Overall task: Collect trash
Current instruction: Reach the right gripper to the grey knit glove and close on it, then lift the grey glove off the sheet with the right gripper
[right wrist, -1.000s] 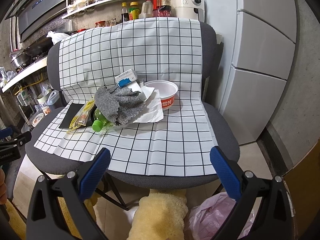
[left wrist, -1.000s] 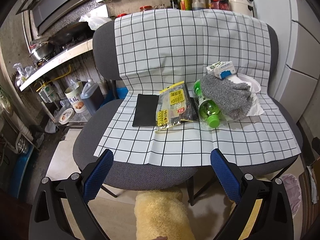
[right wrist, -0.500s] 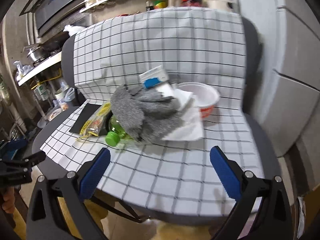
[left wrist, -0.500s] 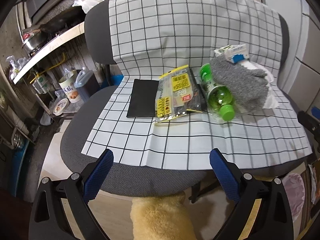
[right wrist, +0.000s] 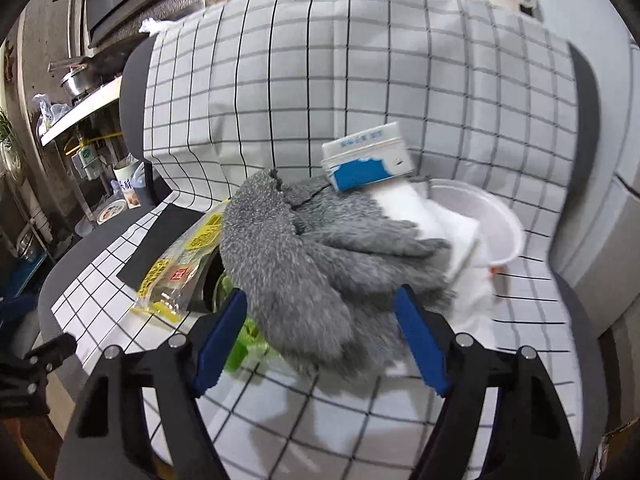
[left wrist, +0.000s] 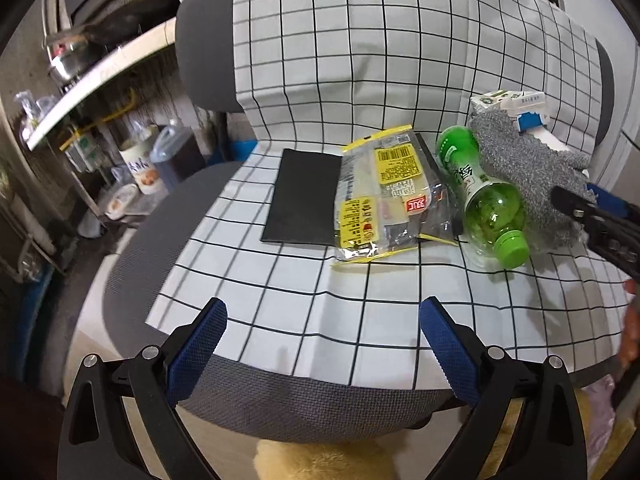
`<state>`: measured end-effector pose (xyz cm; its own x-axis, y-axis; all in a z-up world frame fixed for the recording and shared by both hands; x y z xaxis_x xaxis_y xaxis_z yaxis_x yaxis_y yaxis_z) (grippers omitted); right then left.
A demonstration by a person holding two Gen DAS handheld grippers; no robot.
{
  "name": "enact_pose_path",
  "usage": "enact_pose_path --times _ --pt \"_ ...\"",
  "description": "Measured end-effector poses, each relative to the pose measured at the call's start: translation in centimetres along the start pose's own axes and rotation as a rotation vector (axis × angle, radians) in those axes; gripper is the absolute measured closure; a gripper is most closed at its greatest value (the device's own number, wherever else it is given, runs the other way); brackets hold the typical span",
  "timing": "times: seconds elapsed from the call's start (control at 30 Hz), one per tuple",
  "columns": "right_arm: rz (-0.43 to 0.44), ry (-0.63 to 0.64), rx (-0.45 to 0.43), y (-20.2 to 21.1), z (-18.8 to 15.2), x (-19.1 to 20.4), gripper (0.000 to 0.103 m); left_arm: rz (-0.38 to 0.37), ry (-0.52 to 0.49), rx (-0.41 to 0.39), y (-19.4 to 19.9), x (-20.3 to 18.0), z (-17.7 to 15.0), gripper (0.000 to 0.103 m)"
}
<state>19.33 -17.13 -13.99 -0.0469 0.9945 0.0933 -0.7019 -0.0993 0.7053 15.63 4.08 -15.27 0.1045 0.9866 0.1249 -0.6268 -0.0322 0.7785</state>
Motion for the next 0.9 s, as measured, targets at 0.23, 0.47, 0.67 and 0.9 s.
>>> enact_pose_path --times 0.23,0.47,0.67,0.9 --pt "0.072 -0.034 -0.079 2.6 0.3 -0.3 0.096 -0.028 -0.018 -0.004 0.5 -0.6 -0.9 0.007" --pt "-0.003 -0.087 -0.262 13.4 0.8 -4.0 0.097 -0.033 -0.003 -0.031 2.5 -0.9 -0.9 0.007" --pt "-0.049 -0.173 -0.364 19.5 0.1 -8.1 0.097 -0.057 -0.009 -0.035 3.3 -2.1 -0.9 0.007" --pt "-0.092 -0.2 -0.445 23.9 -0.2 -9.6 0.097 -0.078 -0.059 -0.05 4.4 -4.2 -1.4 0.007"
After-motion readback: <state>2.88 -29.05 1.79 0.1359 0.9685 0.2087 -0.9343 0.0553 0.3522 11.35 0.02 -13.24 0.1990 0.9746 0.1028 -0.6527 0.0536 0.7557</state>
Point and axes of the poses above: each gripper's, at about its wrist camera, not at the fingertips, and y roughly against the way its jaws point, x to its left, z to its top, the point moved 7 cm from there along -y, roughly the way its jaws point, and after that the axes turned 4 degrees about -y, right-handed, at the moved point
